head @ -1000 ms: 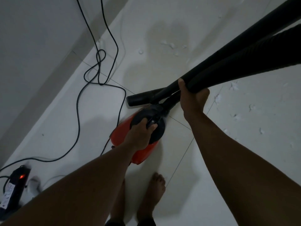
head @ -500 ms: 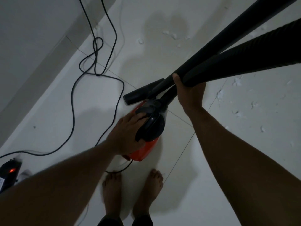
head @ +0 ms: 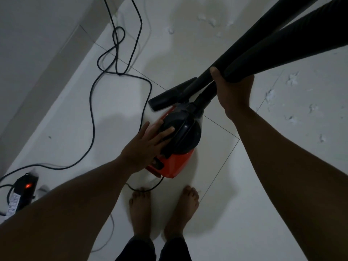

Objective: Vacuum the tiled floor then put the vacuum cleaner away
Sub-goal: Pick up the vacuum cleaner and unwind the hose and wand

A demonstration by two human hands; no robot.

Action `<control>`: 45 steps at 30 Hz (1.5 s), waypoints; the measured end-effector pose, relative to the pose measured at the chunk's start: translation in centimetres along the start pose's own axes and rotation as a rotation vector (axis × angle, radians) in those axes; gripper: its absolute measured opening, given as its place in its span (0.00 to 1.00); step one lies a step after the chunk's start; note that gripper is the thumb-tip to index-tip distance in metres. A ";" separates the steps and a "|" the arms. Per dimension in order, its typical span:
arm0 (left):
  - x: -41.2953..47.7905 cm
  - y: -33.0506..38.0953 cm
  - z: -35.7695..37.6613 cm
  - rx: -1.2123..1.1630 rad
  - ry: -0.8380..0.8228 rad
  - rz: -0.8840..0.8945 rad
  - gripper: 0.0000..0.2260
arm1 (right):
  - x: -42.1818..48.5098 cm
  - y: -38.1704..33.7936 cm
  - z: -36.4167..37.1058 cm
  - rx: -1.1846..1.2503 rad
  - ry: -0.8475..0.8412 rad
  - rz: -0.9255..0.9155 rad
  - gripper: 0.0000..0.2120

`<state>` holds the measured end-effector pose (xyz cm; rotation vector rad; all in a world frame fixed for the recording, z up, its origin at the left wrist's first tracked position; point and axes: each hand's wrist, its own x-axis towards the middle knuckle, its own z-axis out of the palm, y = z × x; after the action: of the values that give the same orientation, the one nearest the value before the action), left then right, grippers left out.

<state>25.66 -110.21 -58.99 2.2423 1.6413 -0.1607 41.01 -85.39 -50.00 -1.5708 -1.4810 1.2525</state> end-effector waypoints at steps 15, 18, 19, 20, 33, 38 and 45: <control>-0.3 0.0 0.4 0.001 0.019 -0.033 0.51 | -0.8 0.4 0.8 0.026 0.015 -0.015 0.18; -0.3 -0.5 -0.3 -0.046 -0.046 -0.016 0.49 | -0.9 0.7 1.1 -0.011 0.029 0.008 0.17; -0.3 -0.7 -0.8 -0.059 -0.070 -0.008 0.48 | -1.0 0.7 0.9 -0.031 0.041 0.003 0.17; -0.2 -1.0 -1.4 -0.072 -0.087 0.004 0.46 | -1.0 0.8 0.8 -0.051 0.051 -0.010 0.16; 12.4 -1.6 -19.1 -1.155 0.487 -0.561 0.10 | -1.8 0.0 -0.1 -0.102 -0.024 -0.003 0.20; 17.8 -0.9 -27.7 -1.408 0.348 -0.328 0.18 | -2.1 0.1 -0.6 -0.076 -0.077 -0.020 0.20; 19.6 1.3 -33.1 -1.322 0.184 -0.199 0.15 | -2.3 -0.4 -1.7 -0.141 -0.212 0.042 0.11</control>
<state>29.29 -81.43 -33.71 1.0832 1.3520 0.8501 42.60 -87.28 -48.58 -1.6058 -1.7091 1.4014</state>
